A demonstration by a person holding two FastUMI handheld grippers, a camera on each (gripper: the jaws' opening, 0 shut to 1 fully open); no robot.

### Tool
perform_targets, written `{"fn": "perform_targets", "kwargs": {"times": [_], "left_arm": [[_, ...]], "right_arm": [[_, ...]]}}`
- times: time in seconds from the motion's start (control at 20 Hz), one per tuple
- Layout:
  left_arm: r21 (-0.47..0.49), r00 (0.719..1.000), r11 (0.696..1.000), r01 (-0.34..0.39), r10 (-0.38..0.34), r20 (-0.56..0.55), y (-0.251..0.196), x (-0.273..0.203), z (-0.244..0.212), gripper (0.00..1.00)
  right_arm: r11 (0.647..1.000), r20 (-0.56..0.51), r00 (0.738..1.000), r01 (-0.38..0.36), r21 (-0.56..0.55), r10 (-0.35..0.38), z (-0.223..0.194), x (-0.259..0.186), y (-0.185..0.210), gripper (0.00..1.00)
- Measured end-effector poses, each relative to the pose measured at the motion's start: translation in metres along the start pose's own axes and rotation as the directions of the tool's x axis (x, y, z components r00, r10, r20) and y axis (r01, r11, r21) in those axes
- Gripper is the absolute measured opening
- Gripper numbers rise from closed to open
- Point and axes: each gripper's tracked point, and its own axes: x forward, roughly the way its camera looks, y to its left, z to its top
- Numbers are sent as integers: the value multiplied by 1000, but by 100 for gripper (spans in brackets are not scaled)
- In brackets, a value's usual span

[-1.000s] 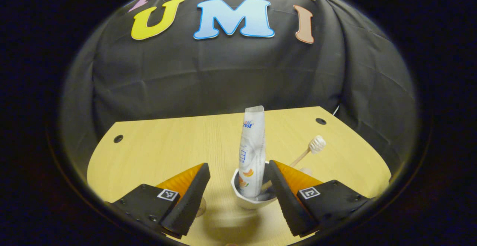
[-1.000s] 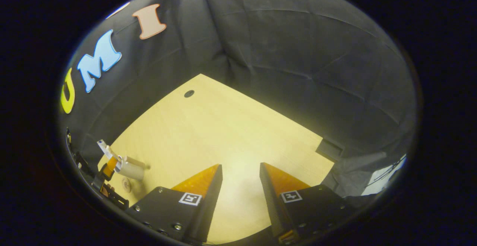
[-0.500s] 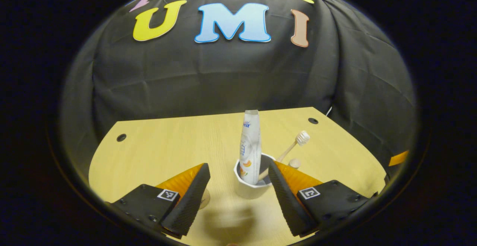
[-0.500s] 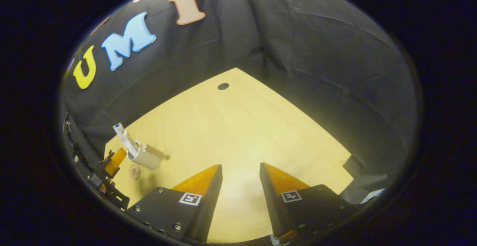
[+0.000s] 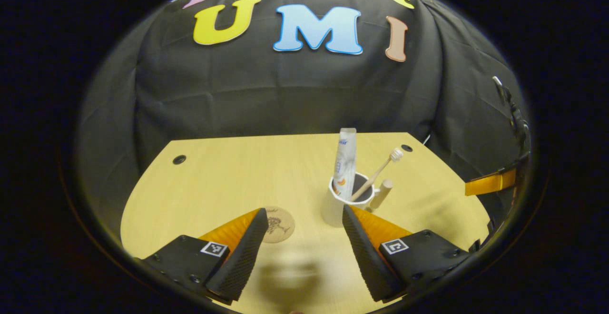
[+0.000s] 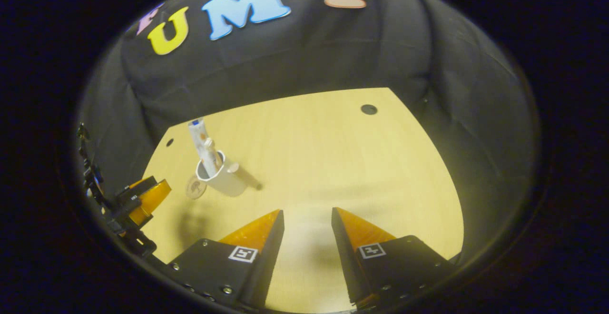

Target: Put the toothbrush and toothpaste on the desktop into the cup, then pick up the cup and place it on the coaster on the desktop.

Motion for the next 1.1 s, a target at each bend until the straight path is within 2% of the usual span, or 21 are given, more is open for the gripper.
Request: {"fn": "perform_targets", "kwargs": {"times": [0.15, 0.4, 0.6, 0.75, 0.8, 0.9, 1.1], "left_arm": [[-13, 999, 999, -49, 49, -10, 26, -18, -9, 100], [-70, 991, 989, -132, 131, -29, 69, -46, -25, 100], [-117, 977, 970, -214, 209, -49, 104, -67, -36, 100], [-156, 961, 949, -275, 267, -72, 128, -84, -49, 100], [-169, 955, 940, -295, 285, -81, 137, -92, -54, 100], [-198, 943, 922, -333, 319, -99, 154, -105, -67, 100], [-238, 911, 881, -410, 385, -144, 182, -135, -91, 100]], "right_arm": [[983, -58, 997, -54, -177, 44, 11, 13, 21, 62], [906, -165, 983, -146, -398, 86, 24, 39, 55, 60], [841, -246, 965, -203, -502, 86, 35, 56, 69, 60], [769, -291, 956, -215, -602, 40, 47, 84, 62, 60], [747, -304, 952, -226, -625, 34, 55, 92, 62, 58], [710, -340, 940, -261, -654, 32, 69, 109, 65, 60], [634, -398, 917, -313, -707, 10, 67, 123, 81, 58]]}}
